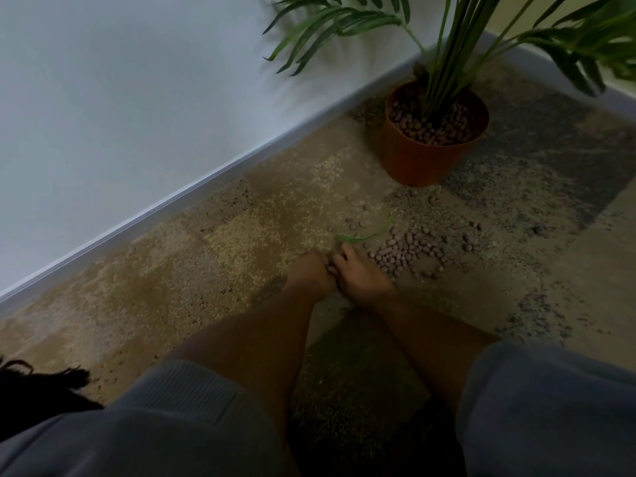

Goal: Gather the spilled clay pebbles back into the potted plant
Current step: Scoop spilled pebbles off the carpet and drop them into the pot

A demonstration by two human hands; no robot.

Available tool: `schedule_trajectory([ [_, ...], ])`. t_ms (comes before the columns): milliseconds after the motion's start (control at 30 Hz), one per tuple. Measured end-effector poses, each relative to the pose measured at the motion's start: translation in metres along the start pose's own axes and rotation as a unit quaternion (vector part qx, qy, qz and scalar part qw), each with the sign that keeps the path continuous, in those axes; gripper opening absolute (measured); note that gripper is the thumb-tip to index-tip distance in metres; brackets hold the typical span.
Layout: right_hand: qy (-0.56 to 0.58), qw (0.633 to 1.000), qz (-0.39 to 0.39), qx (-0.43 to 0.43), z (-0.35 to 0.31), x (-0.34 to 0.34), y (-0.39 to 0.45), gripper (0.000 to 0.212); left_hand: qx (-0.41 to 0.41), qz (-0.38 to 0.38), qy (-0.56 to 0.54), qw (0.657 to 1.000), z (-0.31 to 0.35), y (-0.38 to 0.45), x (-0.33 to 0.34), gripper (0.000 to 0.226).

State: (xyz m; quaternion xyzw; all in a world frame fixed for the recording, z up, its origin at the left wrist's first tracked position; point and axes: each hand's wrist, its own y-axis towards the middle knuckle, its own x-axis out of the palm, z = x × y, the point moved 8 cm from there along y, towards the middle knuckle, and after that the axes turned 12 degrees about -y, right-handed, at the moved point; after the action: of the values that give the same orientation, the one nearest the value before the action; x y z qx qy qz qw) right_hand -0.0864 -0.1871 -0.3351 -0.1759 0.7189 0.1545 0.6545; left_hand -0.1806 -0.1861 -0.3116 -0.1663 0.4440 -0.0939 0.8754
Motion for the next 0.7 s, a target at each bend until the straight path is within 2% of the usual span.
schedule_trajectory([
  [100,0.062,0.997,0.037,0.032,0.005,-0.005,-0.003,0.03,-0.027,-0.01,-0.018,0.999,0.0,0.003,0.001,0.024],
  [167,0.136,0.985,0.062,0.08,0.012,-0.012,-0.002,0.025,-0.056,-0.008,-0.052,0.997,-0.003,0.004,0.0,0.026],
  [233,0.213,0.958,0.085,0.172,0.026,-0.017,-0.001,0.022,-0.115,0.013,-0.155,0.981,-0.014,0.004,-0.003,0.029],
  [267,0.272,0.931,0.078,0.23,0.034,-0.016,0.0,0.024,-0.145,0.025,-0.226,0.963,-0.019,0.005,-0.003,0.027],
  [300,0.36,0.885,0.061,0.29,0.041,-0.013,0.0,0.026,-0.168,0.024,-0.287,0.943,-0.021,0.006,0.0,0.024],
  [333,0.469,0.811,0.044,0.346,0.043,-0.008,-0.002,0.026,-0.197,0.021,-0.363,0.911,-0.021,0.005,0.002,0.02],
  [367,0.58,0.717,0.031,0.385,0.042,-0.002,-0.002,0.026,-0.223,0.027,-0.463,0.857,-0.021,0.006,0.006,0.018],
  [433,0.762,0.502,0.028,0.407,0.036,0.002,0.001,0.026,-0.268,0.04,-0.669,0.692,-0.015,0.005,0.013,0.021],
  [467,0.824,0.402,0.03,0.399,0.033,0.0,0.004,0.026,-0.278,0.042,-0.726,0.628,-0.011,0.005,0.013,0.024],
  [500,0.864,0.322,0.036,0.386,0.031,-0.004,0.006,0.026,-0.282,0.039,-0.759,0.586,-0.009,0.006,0.013,0.027],
  [533,0.887,0.263,0.045,0.376,0.03,-0.008,0.007,0.027,-0.283,0.033,-0.779,0.559,-0.003,0.007,0.013,0.031],
  [600,0.905,0.191,0.07,0.374,0.028,-0.015,0.006,0.027,-0.281,0.034,-0.799,0.531,0.01,0.011,0.011,0.038],
  [633,0.905,0.172,0.084,0.38,0.029,-0.019,0.005,0.026,-0.283,0.038,-0.805,0.52,0.019,0.013,0.01,0.038],
  [700,0.902,0.163,0.111,0.384,0.031,-0.028,0.005,0.026,-0.269,0.041,-0.827,0.492,0.043,0.016,0.007,0.033],
])
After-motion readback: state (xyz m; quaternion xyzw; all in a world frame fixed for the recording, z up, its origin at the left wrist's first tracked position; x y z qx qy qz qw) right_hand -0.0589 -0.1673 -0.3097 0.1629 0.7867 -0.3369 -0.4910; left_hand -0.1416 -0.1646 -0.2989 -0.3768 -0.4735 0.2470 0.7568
